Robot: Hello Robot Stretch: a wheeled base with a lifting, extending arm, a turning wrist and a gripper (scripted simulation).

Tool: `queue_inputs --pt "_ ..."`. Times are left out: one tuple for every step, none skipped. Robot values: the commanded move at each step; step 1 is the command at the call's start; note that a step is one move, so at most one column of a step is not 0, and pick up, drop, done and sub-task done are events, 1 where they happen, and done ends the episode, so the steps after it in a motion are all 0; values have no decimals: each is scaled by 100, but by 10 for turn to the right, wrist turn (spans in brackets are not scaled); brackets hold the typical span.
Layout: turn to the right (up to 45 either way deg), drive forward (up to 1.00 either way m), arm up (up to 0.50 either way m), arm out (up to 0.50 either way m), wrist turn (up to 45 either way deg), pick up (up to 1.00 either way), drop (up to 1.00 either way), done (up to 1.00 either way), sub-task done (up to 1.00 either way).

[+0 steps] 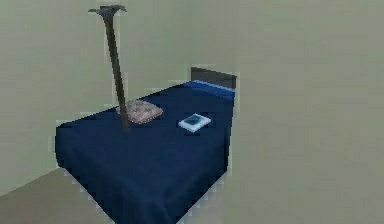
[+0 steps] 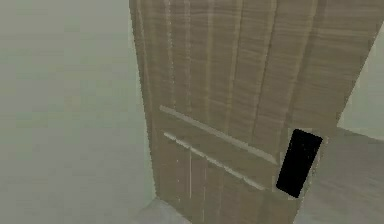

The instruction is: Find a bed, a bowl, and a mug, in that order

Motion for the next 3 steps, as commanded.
queue_inputs --pt "-450 0 0 0 0 0 0 0 0" --pt "-450 0 0 0 0 0 0 0 0" --pt "-390 0 0 0 0 0 0 0 0"
